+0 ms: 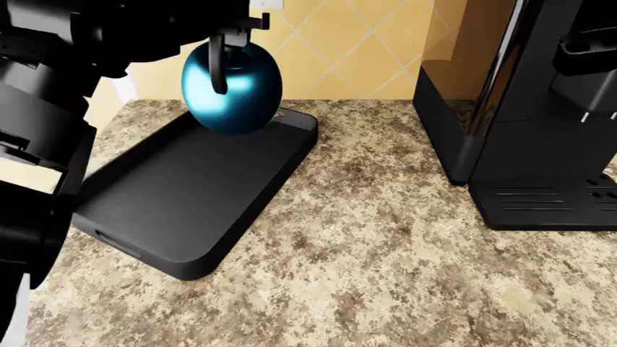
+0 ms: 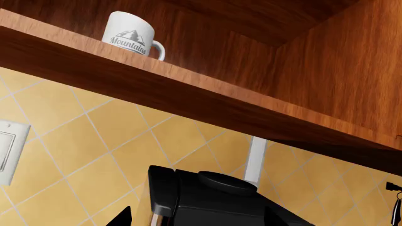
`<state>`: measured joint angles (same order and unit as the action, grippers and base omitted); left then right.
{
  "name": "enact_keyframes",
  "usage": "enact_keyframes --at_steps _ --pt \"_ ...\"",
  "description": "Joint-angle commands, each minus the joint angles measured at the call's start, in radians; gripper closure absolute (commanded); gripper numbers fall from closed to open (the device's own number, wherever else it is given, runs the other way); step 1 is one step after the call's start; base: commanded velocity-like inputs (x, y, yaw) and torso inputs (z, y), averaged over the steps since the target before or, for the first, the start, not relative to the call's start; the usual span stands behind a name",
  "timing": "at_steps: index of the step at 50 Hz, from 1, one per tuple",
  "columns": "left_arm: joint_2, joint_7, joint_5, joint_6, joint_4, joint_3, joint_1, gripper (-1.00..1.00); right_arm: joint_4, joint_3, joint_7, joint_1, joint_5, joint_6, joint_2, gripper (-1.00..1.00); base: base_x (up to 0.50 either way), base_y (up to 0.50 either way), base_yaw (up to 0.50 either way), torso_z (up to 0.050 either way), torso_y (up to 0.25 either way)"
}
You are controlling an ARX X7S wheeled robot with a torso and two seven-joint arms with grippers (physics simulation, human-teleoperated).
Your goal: Pick the kettle from the counter and place it on the tray. Then pick the mug from the cabinet and place it on the tray. Then close the cabinet doors.
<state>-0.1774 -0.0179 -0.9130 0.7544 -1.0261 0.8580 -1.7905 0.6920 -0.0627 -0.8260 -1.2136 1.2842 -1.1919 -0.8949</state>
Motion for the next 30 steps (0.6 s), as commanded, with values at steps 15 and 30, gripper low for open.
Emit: enact_keyframes --at_steps 15,30 --pt "0.051 0.083 0.032 -0.139 -0.104 -0.012 0.053 1.00 0.000 -0.001 -0.013 0.001 0.018 0.002 -0.011 -1.00 0.00 0.00 0.00 0.001 0.001" --pt "0.100 0.014 0.058 -0.237 -0.254 -0.011 0.057 1.00 -0.004 -0.016 -0.024 -0.020 0.030 -0.007 -0.007 -1.00 0.00 0.00 0.00 0.001 0.001"
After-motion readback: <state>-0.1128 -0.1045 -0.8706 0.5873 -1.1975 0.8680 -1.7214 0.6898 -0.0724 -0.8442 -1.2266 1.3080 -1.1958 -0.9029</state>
